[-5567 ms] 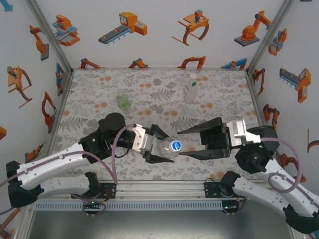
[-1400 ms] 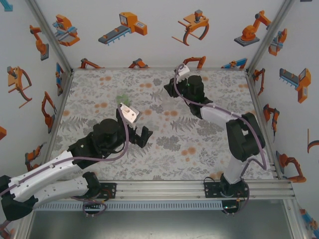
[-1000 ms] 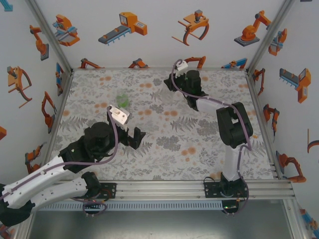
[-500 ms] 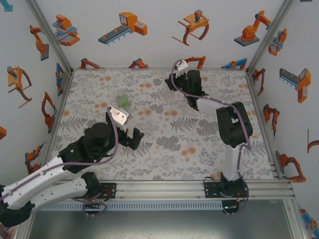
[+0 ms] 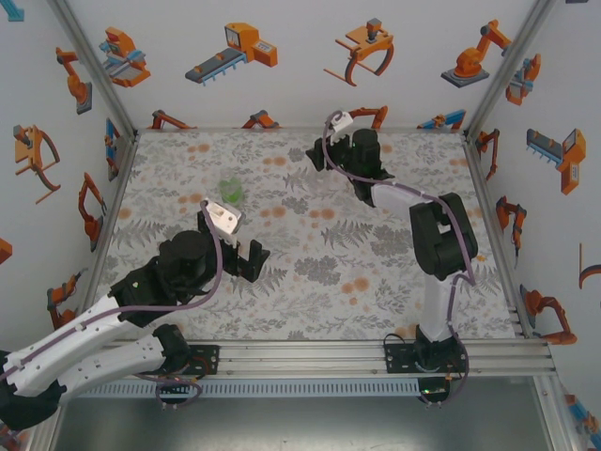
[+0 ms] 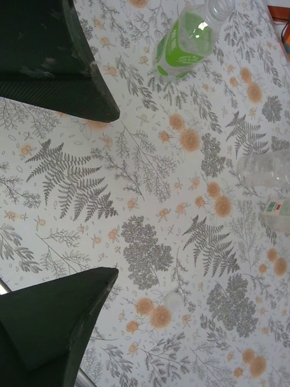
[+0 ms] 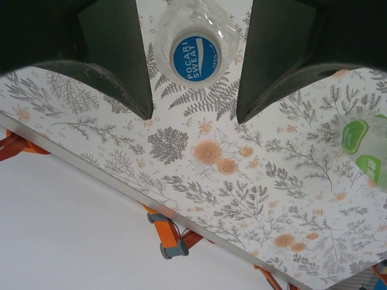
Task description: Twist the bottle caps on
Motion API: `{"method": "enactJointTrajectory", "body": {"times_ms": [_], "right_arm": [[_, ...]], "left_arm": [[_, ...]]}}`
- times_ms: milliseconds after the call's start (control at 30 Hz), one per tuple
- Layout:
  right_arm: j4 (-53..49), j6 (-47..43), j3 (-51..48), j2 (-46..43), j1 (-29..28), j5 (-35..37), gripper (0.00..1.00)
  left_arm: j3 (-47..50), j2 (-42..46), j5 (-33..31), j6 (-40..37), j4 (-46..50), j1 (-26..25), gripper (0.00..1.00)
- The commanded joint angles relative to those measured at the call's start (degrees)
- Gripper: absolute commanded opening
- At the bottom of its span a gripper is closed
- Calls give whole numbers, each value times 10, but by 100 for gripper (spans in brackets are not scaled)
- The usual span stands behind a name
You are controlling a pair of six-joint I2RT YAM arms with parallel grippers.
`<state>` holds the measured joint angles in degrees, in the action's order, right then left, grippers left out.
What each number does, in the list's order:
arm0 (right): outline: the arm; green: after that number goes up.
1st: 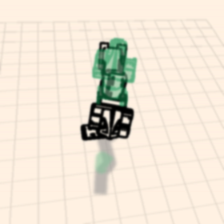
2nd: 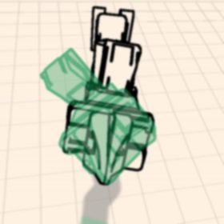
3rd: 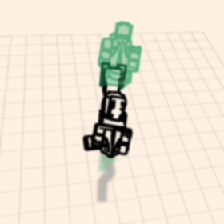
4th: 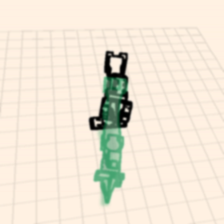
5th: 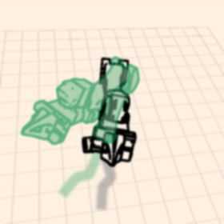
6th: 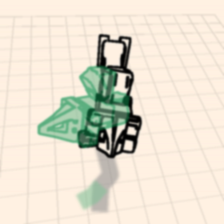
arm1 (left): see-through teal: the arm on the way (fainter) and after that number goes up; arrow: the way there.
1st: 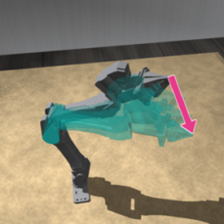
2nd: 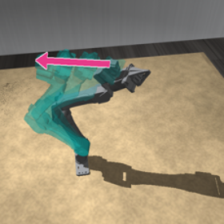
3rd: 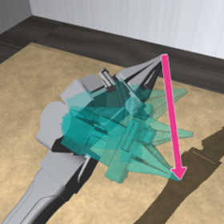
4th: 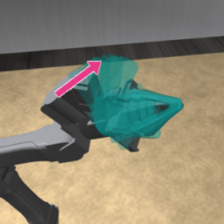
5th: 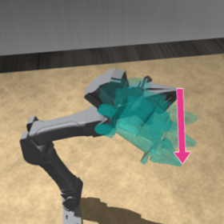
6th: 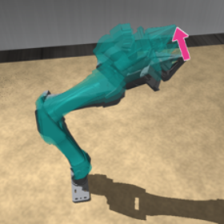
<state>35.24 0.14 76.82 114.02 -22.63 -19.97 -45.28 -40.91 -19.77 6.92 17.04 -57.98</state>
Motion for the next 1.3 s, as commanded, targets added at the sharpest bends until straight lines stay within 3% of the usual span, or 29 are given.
{"method": "enactJointTrajectory", "body": {"times_ms": [0,233,633,800,867,967,1167,1267], "right_arm": [[-10,-8,22,-49,1,-15,55],[-53,-2,17,-103,-5,-44,54],[5,20,-53,-106,-100,-15,56],[34,24,-42,-55,-148,4,63],[40,24,-26,-33,-164,11,71],[43,24,4,7,-182,20,81],[47,27,72,78,-205,25,87],[49,33,108,114,-209,24,99]], "left_arm": [[-16,-1,-13,2,4,11,97],[-62,-15,15,-29,21,62,99],[-88,-30,172,-55,54,267,100],[-71,-28,210,-102,51,343,100],[-58,-29,200,-121,41,354,100],[-42,-30,221,-118,29,381,100],[-20,-26,268,-99,17,419,99],[-16,-24,275,-93,15,435,99]]}}
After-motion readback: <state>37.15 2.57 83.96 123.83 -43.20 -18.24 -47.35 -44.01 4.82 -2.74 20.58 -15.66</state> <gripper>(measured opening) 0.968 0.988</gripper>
